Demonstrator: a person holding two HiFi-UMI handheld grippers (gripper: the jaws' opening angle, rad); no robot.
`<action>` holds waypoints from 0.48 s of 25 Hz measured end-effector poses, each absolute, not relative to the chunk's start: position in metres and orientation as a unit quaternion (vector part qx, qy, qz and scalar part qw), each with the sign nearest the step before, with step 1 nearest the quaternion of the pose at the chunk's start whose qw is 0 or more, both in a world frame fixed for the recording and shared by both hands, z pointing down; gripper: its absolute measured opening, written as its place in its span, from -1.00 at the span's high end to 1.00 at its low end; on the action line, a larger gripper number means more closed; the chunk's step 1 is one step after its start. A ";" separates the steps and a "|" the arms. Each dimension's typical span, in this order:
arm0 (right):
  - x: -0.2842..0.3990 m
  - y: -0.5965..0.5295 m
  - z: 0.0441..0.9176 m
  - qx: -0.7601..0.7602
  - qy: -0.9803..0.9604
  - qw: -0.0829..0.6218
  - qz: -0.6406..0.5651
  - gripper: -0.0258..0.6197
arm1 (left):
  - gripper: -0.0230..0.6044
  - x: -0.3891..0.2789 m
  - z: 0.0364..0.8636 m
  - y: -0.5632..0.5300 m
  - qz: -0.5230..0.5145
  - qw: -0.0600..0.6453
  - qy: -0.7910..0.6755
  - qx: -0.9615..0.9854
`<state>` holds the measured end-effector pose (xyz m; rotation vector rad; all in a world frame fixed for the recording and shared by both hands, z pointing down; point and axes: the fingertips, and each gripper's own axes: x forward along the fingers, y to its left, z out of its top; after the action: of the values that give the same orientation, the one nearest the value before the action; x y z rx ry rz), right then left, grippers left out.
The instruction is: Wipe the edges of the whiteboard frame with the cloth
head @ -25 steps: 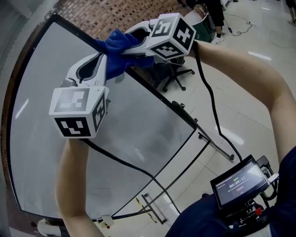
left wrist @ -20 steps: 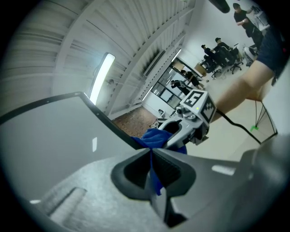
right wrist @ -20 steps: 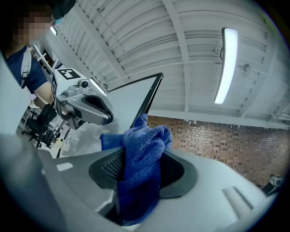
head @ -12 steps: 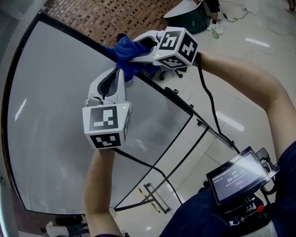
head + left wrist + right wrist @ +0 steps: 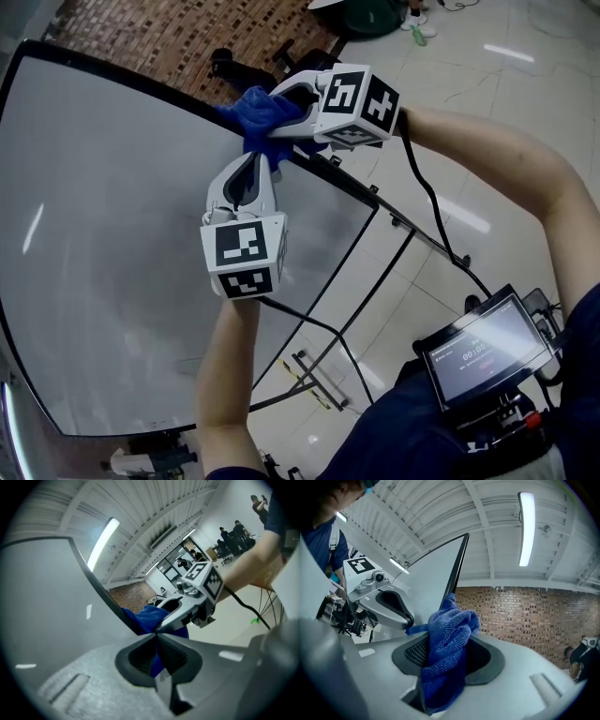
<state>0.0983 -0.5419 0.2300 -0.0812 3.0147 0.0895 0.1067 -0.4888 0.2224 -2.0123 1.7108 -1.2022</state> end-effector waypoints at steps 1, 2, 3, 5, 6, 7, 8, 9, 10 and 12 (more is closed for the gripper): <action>0.098 -0.542 0.234 -0.026 0.998 0.060 0.025 0.31 | 0.90 0.106 0.230 -0.487 -0.412 0.113 0.582 -0.692; 0.097 -0.541 0.237 -0.025 0.998 0.056 0.021 0.31 | 0.89 0.105 0.238 -0.485 -0.415 0.106 0.579 -0.694; 0.097 -0.540 0.240 -0.024 0.998 0.051 0.019 0.31 | 0.90 0.104 0.246 -0.483 -0.420 0.100 0.574 -0.695; 0.096 -0.536 0.251 -0.021 0.999 0.038 0.018 0.31 | 0.89 0.102 0.264 -0.477 -0.430 0.084 0.566 -0.698; 0.096 -0.534 0.260 -0.019 0.999 0.030 0.019 0.31 | 0.90 0.101 0.274 -0.474 -0.433 0.076 0.563 -0.700; 0.096 -0.531 0.270 -0.015 0.999 0.020 0.021 0.31 | 0.90 0.101 0.283 -0.471 -0.435 0.069 0.560 -0.701; 0.096 -0.527 0.280 -0.010 1.000 0.009 0.025 0.31 | 0.89 0.101 0.291 -0.469 -0.436 0.062 0.559 -0.703; 0.096 -0.523 0.289 -0.003 1.000 -0.002 0.028 0.31 | 0.90 0.101 0.299 -0.468 -0.436 0.056 0.558 -0.704; 0.095 -0.518 0.297 0.005 0.999 -0.015 0.032 0.31 | 0.90 0.101 0.305 -0.466 -0.436 0.050 0.557 -0.705; 0.094 -0.507 0.312 0.024 0.998 -0.042 0.038 0.31 | 0.90 0.102 0.316 -0.465 -0.436 0.040 0.556 -0.707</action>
<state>0.0943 -0.5069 0.3124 0.0773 3.2214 0.1237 0.1020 -0.4650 0.3163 -2.1660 1.7024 -1.3352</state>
